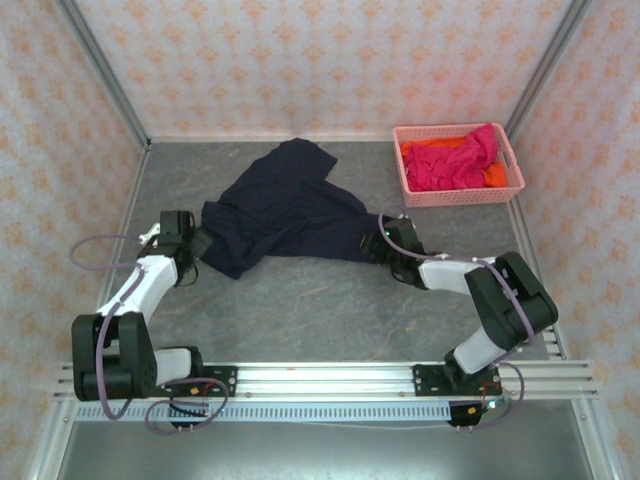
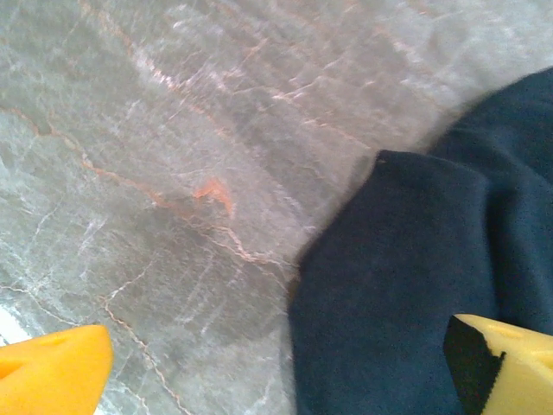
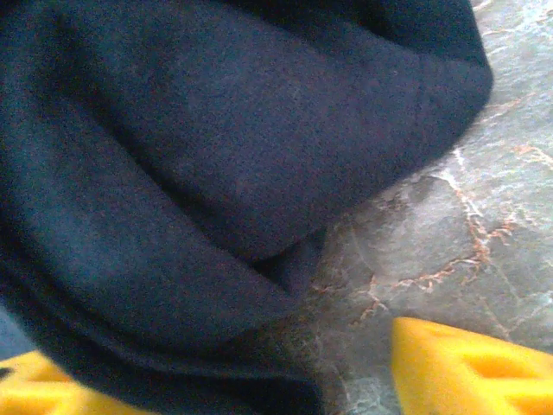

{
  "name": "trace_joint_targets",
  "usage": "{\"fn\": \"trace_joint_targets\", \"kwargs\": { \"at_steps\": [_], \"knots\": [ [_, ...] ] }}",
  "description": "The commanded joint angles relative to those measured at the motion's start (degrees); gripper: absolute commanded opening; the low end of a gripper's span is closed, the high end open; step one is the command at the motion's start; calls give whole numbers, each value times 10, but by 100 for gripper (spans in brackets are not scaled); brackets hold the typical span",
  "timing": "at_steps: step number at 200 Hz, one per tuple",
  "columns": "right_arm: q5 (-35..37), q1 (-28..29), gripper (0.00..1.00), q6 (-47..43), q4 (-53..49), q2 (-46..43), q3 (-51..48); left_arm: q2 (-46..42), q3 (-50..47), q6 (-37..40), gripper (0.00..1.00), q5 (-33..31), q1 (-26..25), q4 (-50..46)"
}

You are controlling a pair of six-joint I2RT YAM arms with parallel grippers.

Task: Fold and stack the t-shirts

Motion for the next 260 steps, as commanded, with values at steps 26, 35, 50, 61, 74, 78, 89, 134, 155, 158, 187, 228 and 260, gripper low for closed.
{"fn": "trace_joint_targets", "kwargs": {
  "at_steps": [26, 35, 50, 61, 74, 78, 89, 134, 155, 158, 187, 228, 260],
  "knots": [
    [-94, 3, 47, 34, 67, -4, 2, 24, -23, -37, 95, 21, 14, 57],
    [-101, 3, 67, 35, 57, -25, -3, 26, -29, -42, 94, 22, 16, 65],
    [-107, 4, 69, 38, 40, -49, -11, 32, -39, -52, 91, 25, 15, 80],
    [-112, 5, 64, 48, 44, -54, -21, 40, -44, -60, 89, 29, 16, 91],
    [-107, 11, 62, 59, 64, -50, -36, 50, -49, -66, 87, 33, 15, 101],
    [-105, 14, 62, 62, 69, -47, -40, 53, -50, -67, 87, 33, 16, 103],
    [-102, 20, 63, 74, 82, -37, -51, 59, -51, -70, 86, 33, 16, 109],
    [-59, 30, 70, 81, 73, -43, -77, 77, -61, -80, 79, 38, 15, 129],
    [-74, 30, 62, 83, 88, -17, -65, 94, -68, -93, 72, 43, 15, 149],
    [-75, 30, 59, 85, 90, -13, -63, 97, -67, -94, 71, 43, 15, 151],
    [-71, 30, 25, 97, 97, -8, -52, 110, -62, -106, 50, 47, 15, 157],
    [-49, 29, 0, 105, 56, -81, -49, 104, -61, -113, 20, 44, 15, 178],
    [-49, 20, 0, 99, 25, -132, -41, 62, -49, -102, 51, 21, 15, 126]
  ]
}}
